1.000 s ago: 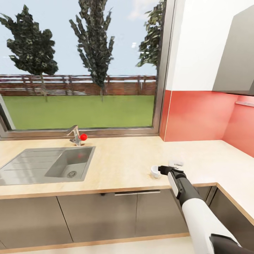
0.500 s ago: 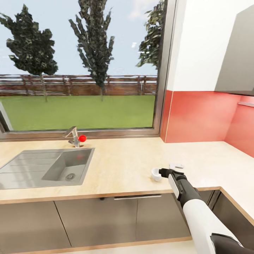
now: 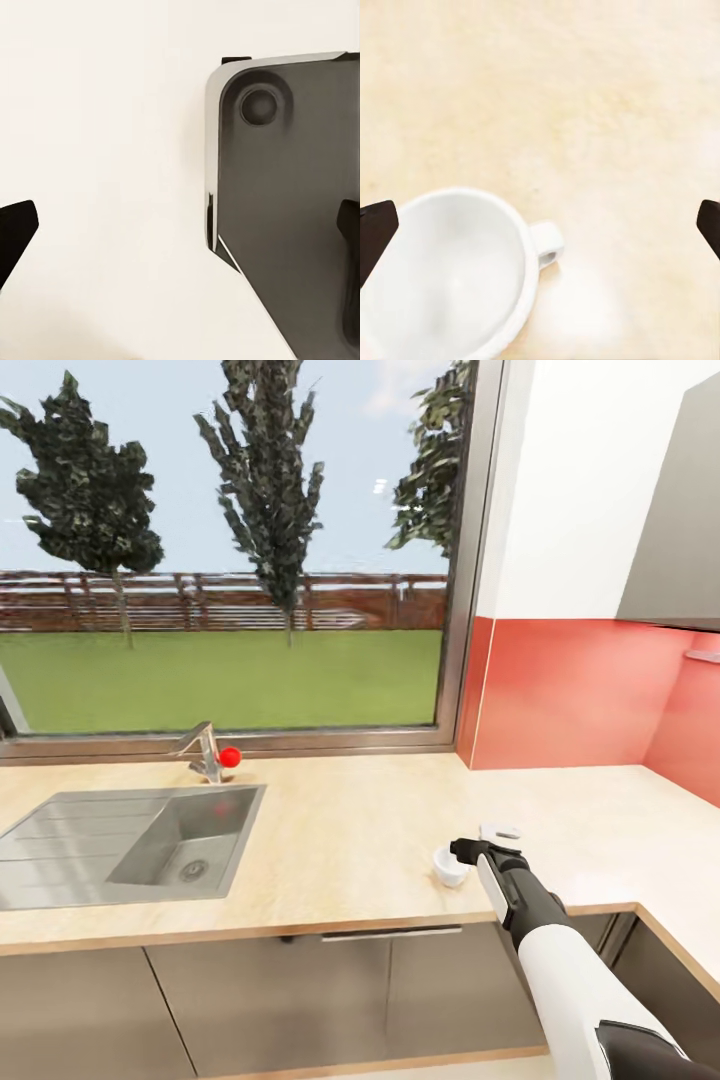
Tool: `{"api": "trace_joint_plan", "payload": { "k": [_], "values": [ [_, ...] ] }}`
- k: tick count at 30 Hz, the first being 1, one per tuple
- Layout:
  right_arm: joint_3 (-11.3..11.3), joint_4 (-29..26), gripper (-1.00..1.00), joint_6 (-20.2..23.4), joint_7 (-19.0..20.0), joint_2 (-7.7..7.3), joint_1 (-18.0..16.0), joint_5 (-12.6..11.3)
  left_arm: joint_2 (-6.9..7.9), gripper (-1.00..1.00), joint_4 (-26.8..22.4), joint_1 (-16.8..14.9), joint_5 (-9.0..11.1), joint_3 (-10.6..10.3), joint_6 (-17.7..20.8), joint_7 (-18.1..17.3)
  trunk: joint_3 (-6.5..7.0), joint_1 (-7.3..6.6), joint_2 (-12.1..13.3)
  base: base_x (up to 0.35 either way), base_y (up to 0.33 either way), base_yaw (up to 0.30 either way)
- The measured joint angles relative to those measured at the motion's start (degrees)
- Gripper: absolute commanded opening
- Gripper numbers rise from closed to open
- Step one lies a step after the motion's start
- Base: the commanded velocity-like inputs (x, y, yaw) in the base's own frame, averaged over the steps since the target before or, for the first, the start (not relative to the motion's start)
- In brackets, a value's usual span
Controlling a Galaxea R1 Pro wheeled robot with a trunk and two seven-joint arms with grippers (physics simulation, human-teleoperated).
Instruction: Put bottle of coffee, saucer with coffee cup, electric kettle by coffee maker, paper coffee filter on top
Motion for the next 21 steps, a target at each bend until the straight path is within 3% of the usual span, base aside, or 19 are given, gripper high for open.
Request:
{"api": "trace_joint_plan", "payload": {
  "k": [21],
  "values": [
    [0.0, 2.5, 1.0, -0.2, 0.0, -0.09, 0.0, 0.0, 0.0, 1.0, 0.0, 0.0, 0.0, 0.0, -0.1, 0.0, 0.0, 0.0, 0.0, 0.034, 0.0, 0.0]
  ]
}}
